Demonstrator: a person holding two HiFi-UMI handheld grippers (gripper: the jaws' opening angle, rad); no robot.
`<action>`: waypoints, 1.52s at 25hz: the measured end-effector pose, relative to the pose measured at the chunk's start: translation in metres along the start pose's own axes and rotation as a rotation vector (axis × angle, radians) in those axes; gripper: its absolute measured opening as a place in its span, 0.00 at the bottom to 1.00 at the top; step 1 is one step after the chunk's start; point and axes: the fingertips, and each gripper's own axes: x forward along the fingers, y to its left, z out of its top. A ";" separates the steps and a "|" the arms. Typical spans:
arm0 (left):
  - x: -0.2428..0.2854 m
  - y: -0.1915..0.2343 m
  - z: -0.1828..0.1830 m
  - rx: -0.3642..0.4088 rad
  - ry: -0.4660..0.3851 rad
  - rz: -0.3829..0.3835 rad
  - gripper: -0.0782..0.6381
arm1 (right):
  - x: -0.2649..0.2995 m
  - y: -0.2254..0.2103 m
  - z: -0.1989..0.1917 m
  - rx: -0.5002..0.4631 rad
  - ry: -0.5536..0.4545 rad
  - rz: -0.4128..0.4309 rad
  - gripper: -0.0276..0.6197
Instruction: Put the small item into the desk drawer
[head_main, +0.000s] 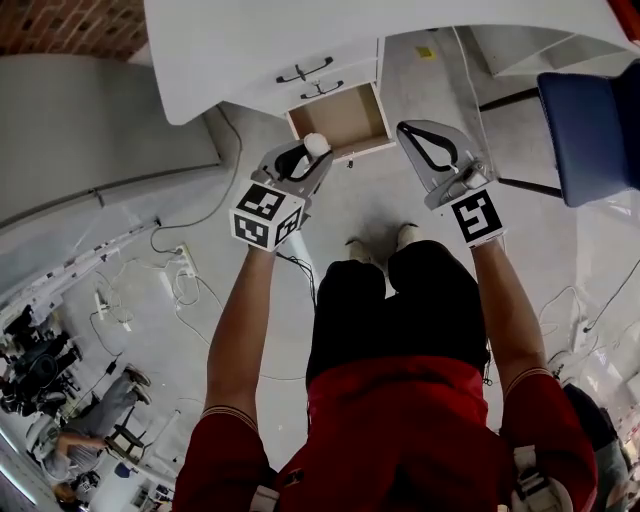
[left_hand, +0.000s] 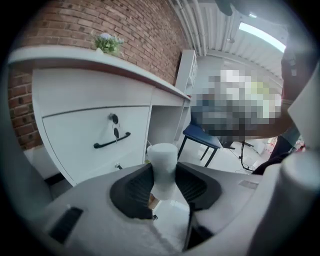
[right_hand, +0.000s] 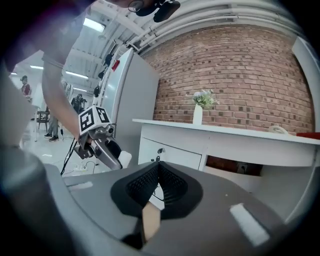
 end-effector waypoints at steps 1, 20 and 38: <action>0.010 0.007 -0.010 -0.006 0.015 -0.004 0.30 | 0.005 0.000 -0.010 -0.003 -0.002 -0.006 0.06; 0.174 0.113 -0.180 -0.130 0.278 -0.010 0.30 | 0.103 0.001 -0.176 -0.071 -0.052 -0.018 0.06; 0.283 0.162 -0.281 -0.215 0.435 0.029 0.30 | 0.143 0.006 -0.277 -0.083 -0.060 0.022 0.06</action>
